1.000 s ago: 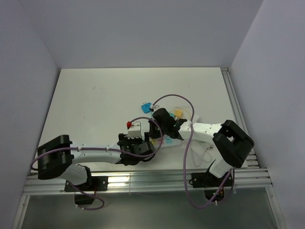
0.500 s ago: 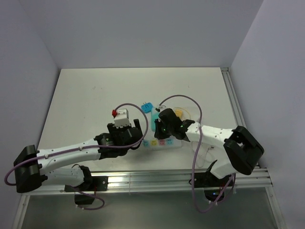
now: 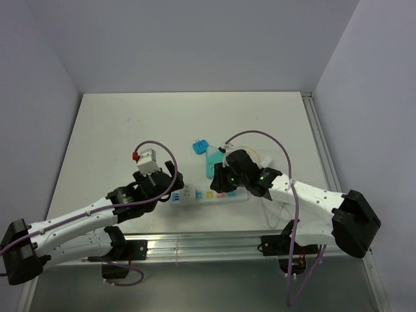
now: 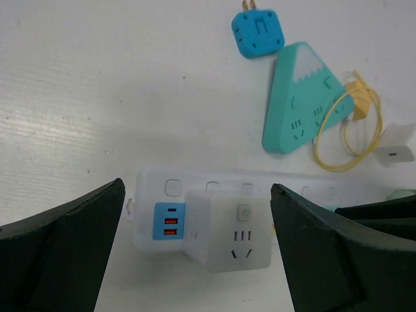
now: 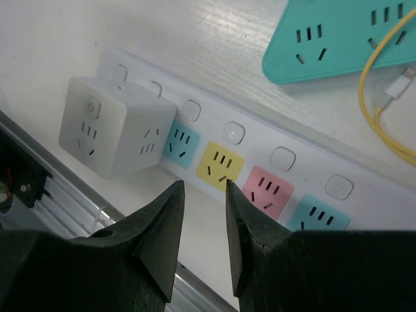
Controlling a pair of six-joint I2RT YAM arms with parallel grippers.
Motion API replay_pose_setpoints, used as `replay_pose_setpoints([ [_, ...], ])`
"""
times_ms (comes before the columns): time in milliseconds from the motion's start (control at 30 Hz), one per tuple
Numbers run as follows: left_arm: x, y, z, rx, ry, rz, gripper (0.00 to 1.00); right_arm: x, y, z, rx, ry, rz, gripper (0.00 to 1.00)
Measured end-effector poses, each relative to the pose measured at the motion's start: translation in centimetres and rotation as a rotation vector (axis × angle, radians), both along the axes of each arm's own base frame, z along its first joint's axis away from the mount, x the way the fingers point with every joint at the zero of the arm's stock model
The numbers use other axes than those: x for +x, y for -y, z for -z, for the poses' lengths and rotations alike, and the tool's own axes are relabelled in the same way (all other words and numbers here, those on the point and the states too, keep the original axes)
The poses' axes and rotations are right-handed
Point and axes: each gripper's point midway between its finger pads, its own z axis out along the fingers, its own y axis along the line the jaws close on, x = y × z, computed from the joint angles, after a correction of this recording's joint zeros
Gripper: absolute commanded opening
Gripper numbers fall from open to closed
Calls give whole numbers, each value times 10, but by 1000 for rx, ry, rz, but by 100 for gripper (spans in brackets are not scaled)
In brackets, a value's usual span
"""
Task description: Insert the plug
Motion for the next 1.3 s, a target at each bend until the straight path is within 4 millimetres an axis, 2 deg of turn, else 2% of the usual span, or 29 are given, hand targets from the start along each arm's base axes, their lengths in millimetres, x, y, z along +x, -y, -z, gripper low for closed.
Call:
replay_pose_setpoints([
  [167,0,8,28,3,-90,48,99,-11,-10,8,18,-72,-45,53],
  [267,0,6,35,-28,-109,57,99,-19,-19,11,44,-114,-75,55],
  [367,-5,3,35,-77,-104,76,97,-27,-29,7,86,-144,-103,55],
  [400,-8,2,33,-99,-97,84,92,-29,-34,6,104,-152,-114,55],
  [533,-15,-1,25,-166,-75,106,84,-33,-47,4,149,-180,-137,54],
  [667,-23,1,26,-216,-77,135,76,-37,-61,7,177,-211,-157,52],
  [733,-28,2,32,-236,-88,148,68,-37,-68,12,186,-224,-159,50],
  [833,-33,5,44,-259,-107,167,52,-34,-78,15,197,-248,-163,47],
  [867,-35,5,49,-262,-117,171,44,-30,-83,14,203,-245,-163,45],
  [900,-35,6,52,-264,-122,174,40,-27,-87,13,206,-243,-163,44],
  [1067,-28,15,58,-304,-121,158,40,-13,-102,12,197,-227,-171,43],
  [1300,-17,4,58,-346,-71,98,40,0,-111,15,183,-201,-177,50],
])
